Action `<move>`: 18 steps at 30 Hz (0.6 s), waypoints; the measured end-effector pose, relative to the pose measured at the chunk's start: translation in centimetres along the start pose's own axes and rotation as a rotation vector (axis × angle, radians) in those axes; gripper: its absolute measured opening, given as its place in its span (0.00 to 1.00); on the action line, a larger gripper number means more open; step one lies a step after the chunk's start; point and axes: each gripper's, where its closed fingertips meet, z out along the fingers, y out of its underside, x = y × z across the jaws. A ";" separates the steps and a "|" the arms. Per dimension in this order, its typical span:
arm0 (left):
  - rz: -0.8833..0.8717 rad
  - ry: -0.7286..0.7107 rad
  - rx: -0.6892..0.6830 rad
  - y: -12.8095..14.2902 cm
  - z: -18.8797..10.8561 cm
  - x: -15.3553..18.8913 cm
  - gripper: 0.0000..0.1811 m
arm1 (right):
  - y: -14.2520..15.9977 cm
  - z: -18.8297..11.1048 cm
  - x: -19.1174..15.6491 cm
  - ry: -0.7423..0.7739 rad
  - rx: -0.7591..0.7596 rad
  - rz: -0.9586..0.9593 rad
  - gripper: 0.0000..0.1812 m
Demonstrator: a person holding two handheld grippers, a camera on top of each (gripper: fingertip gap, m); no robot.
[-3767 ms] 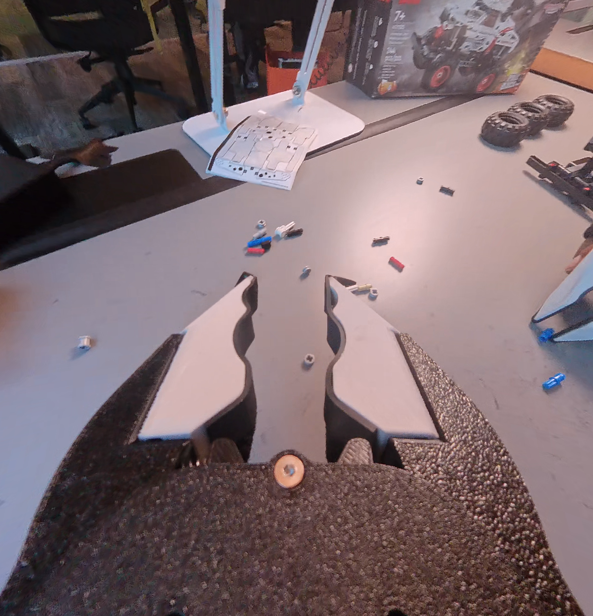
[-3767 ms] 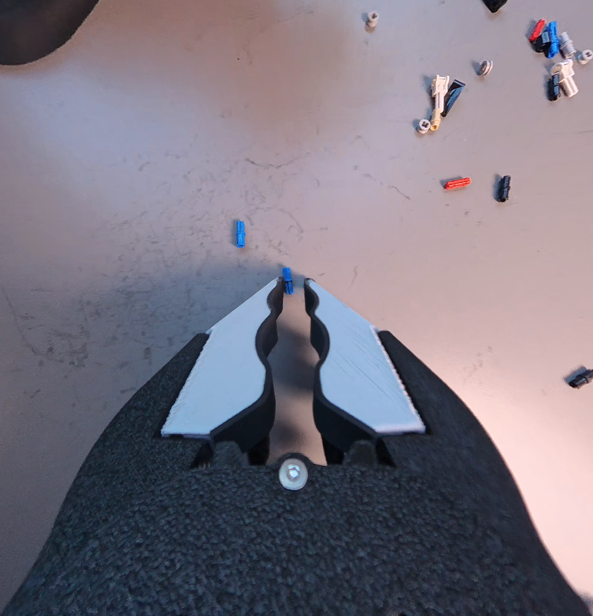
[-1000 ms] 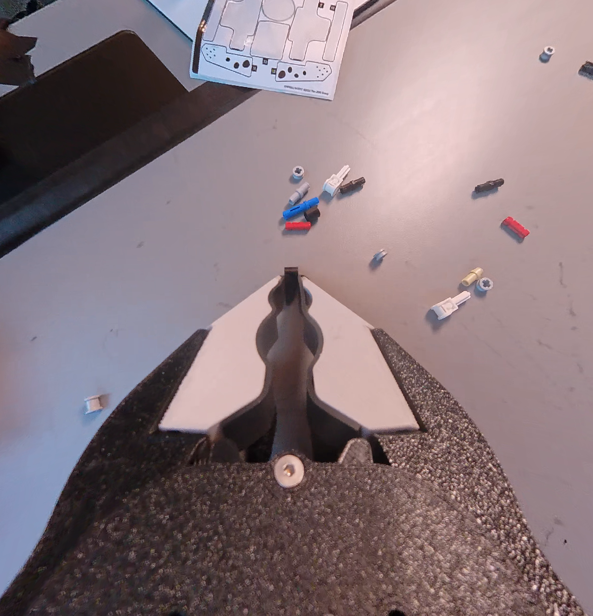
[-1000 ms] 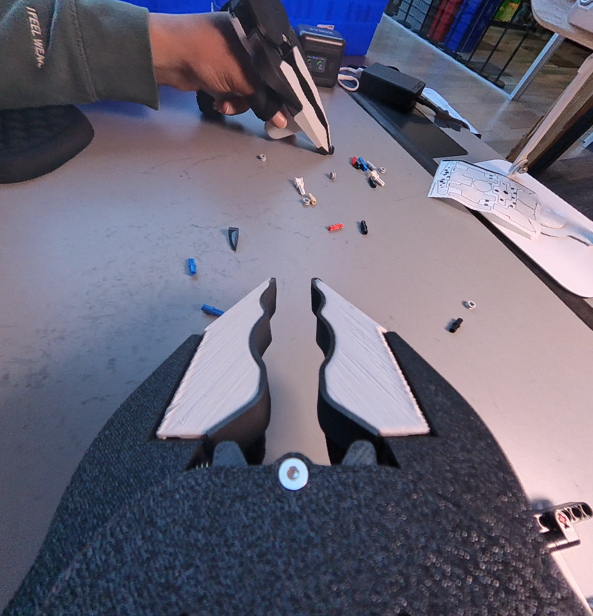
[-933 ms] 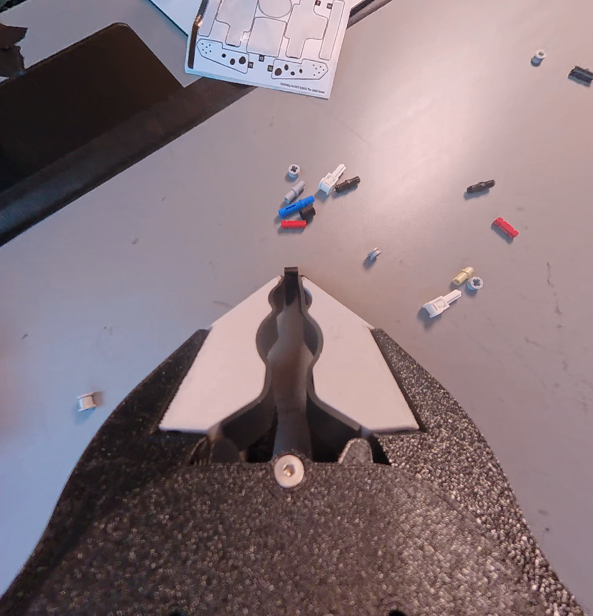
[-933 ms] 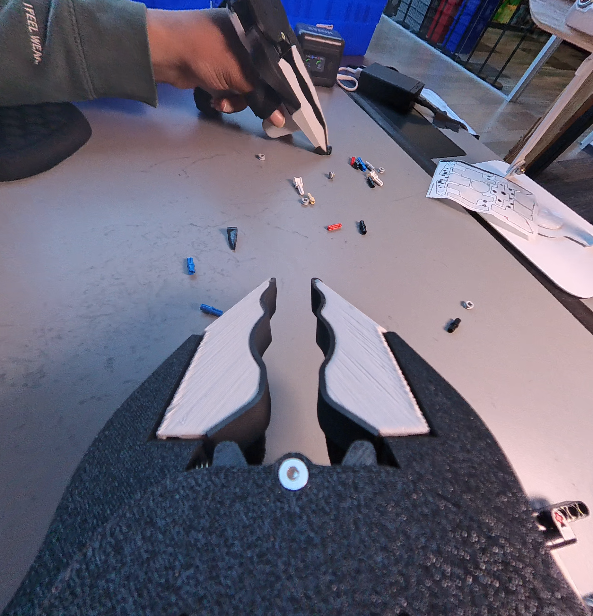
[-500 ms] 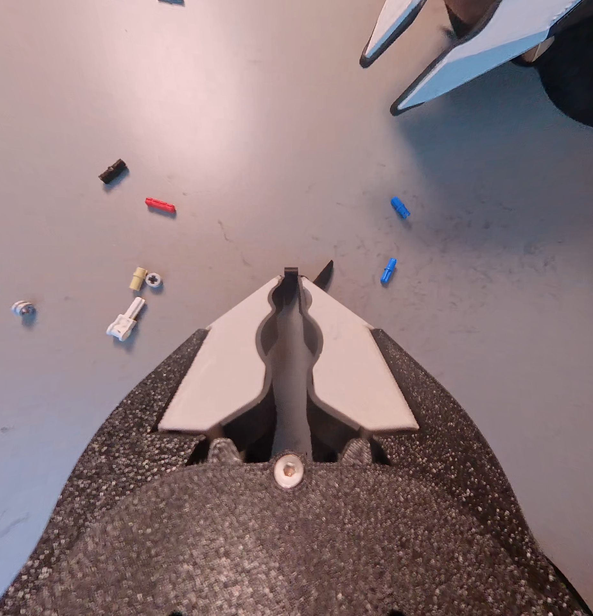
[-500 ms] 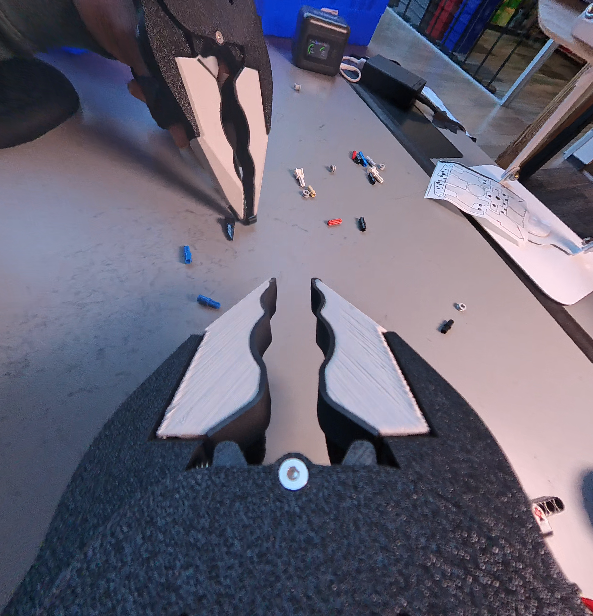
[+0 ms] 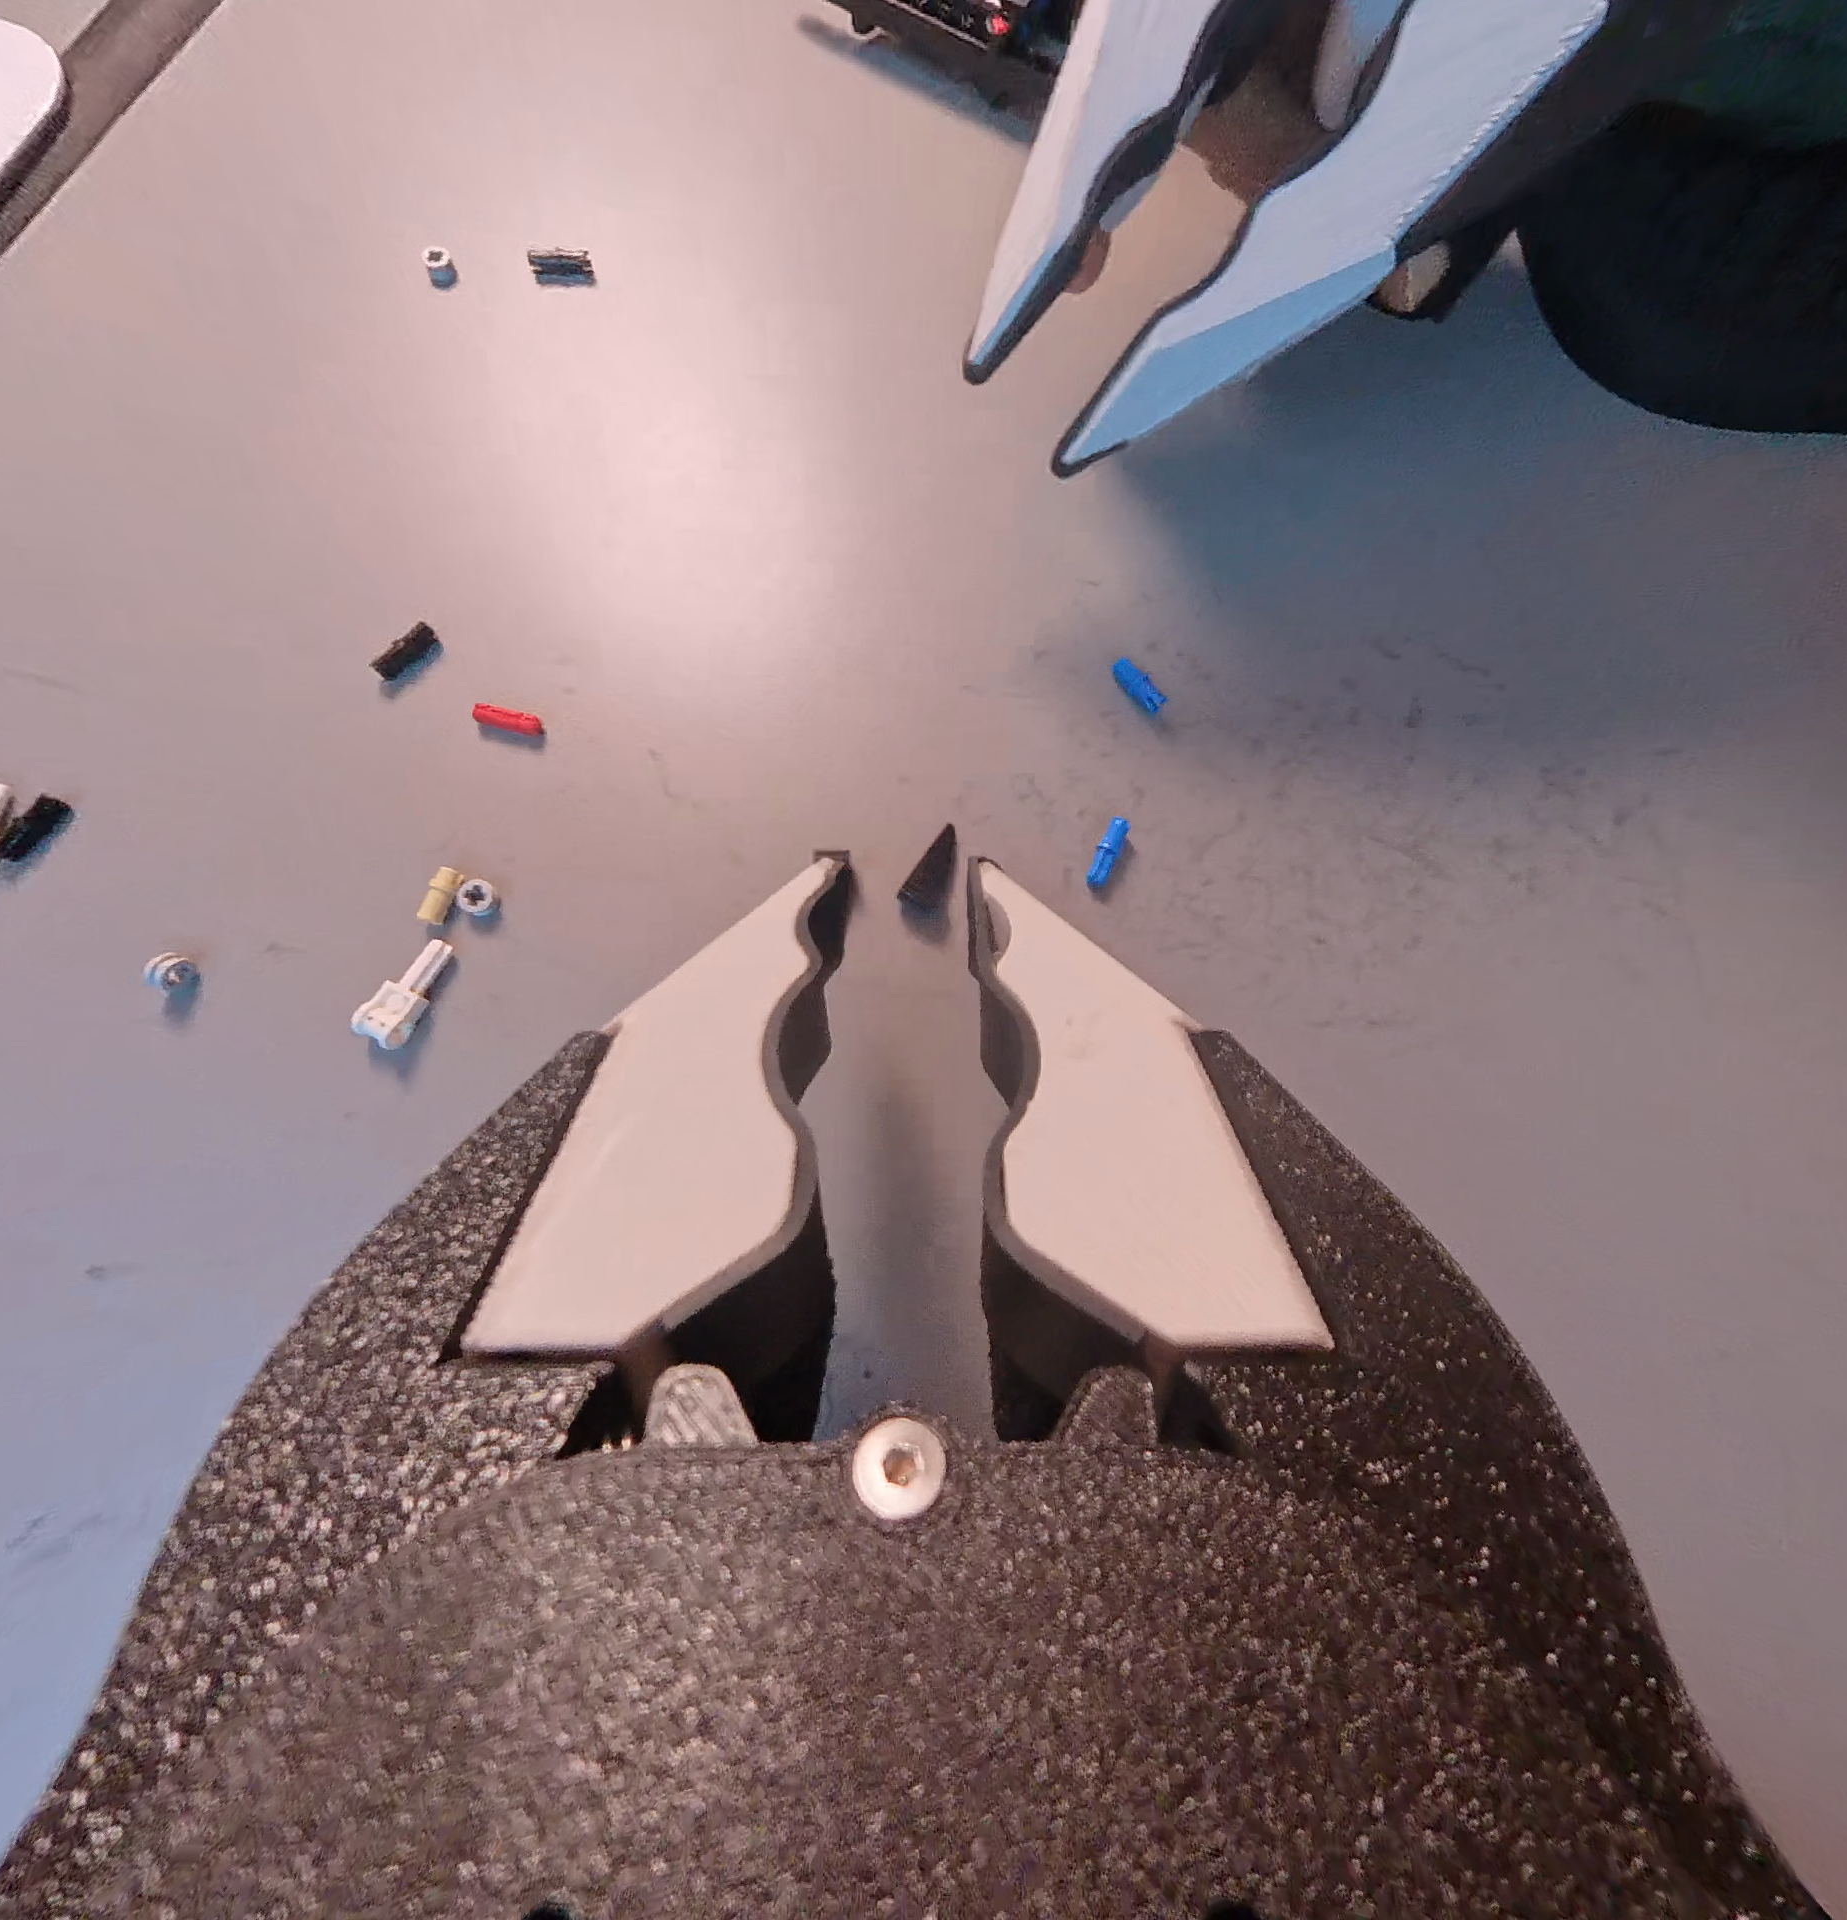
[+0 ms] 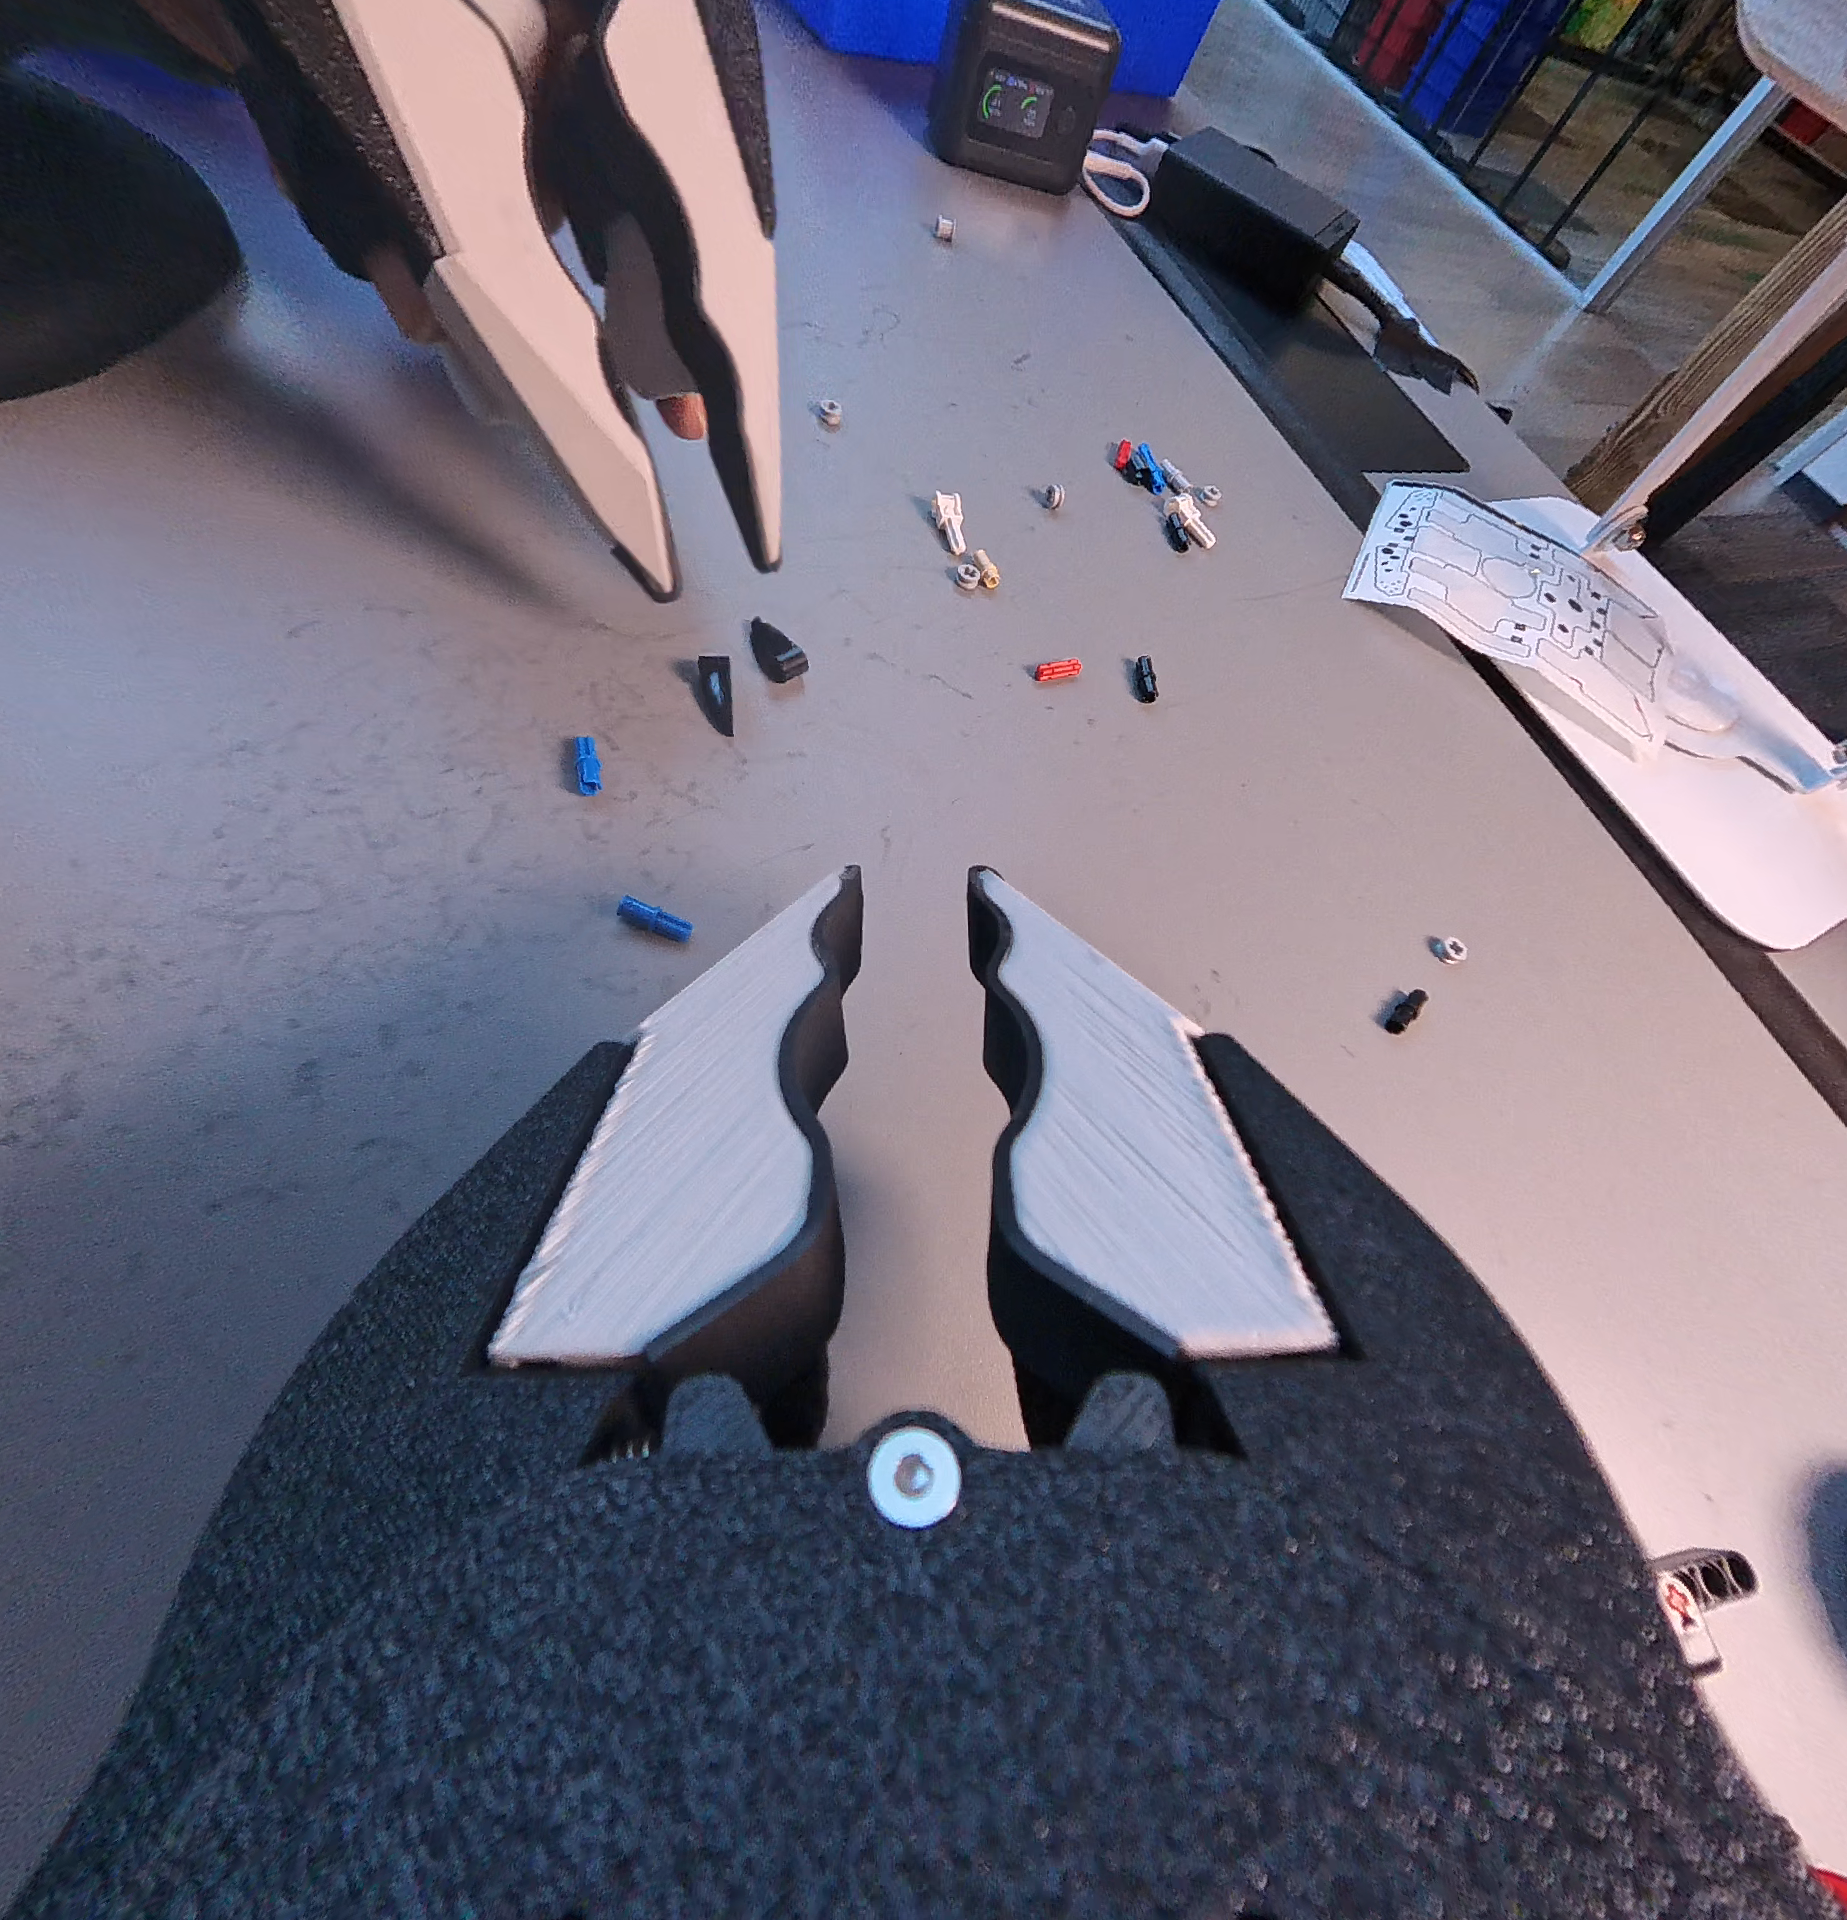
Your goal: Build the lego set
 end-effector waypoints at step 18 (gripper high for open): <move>0.122 0.044 -0.098 2.2 1.3 1.8 0.04 | 0.3 0.5 -0.6 0.033 -0.042 -0.094 0.10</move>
